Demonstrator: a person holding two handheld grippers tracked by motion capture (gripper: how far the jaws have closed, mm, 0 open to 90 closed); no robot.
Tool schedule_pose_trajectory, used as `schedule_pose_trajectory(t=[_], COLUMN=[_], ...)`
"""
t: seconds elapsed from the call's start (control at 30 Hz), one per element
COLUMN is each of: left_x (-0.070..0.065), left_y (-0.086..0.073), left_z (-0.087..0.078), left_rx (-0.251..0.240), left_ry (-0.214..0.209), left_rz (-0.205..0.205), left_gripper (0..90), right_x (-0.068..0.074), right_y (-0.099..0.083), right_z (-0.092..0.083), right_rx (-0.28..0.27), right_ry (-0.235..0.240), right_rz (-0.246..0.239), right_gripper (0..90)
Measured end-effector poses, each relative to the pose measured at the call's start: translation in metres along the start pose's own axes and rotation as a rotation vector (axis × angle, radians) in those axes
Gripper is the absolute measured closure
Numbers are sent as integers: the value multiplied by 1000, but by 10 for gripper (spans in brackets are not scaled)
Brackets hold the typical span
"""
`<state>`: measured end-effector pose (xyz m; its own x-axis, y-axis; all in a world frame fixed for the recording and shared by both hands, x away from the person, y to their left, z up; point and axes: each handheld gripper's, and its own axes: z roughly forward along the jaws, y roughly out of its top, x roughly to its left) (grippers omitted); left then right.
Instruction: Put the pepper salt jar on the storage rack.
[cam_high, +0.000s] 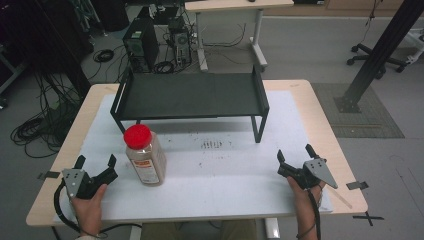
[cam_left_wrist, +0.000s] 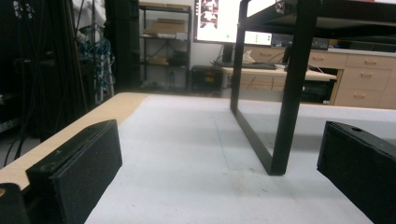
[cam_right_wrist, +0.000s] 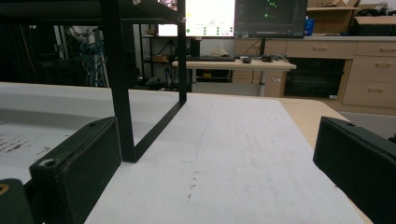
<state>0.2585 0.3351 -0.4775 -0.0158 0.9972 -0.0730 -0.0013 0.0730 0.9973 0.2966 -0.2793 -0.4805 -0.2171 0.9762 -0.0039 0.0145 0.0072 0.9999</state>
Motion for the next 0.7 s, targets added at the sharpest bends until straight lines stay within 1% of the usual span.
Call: schedule_pose_trajectory(t=[0.03, 0.1, 0.13, 0.2, 0.27, 0.33, 0.43, 0.63, 0.7], left_x=[0, 1, 1, 0, -1, -2, -4, -9, -13], left_y=[0, 6, 6, 13, 17, 20, 26, 36, 41], left_z=[0, -1, -1, -3, -4, -5, -7, -14, -19], left_rx=[0, -20, -20, -28, -33, -30, -38, -49, -58], left_ry=[0, 2, 2, -5, -7, -12, -24, -43, -60], left_rz=[0, -10, -10, -12, -4, -10, -20, -16, -10], left_gripper=[2, 2, 2, 2, 2, 2, 2, 2, 2], right_x=[0, 0, 0, 0, 0, 0, 0, 0, 0], right_y=[0, 0, 0, 0, 0, 0, 0, 0, 0], right_z=[0, 0, 0, 0, 0, 0, 0, 0, 0], right_rx=[0, 0, 0, 0, -1, -1, -2, -3, -2], right_ry=[0, 3, 3, 3, 3, 3, 7, 7, 7], right_rz=[0, 1, 1, 1, 0, 0, -1, -2, -2], right_gripper=[12, 12, 12, 12, 12, 12, 12, 12, 12])
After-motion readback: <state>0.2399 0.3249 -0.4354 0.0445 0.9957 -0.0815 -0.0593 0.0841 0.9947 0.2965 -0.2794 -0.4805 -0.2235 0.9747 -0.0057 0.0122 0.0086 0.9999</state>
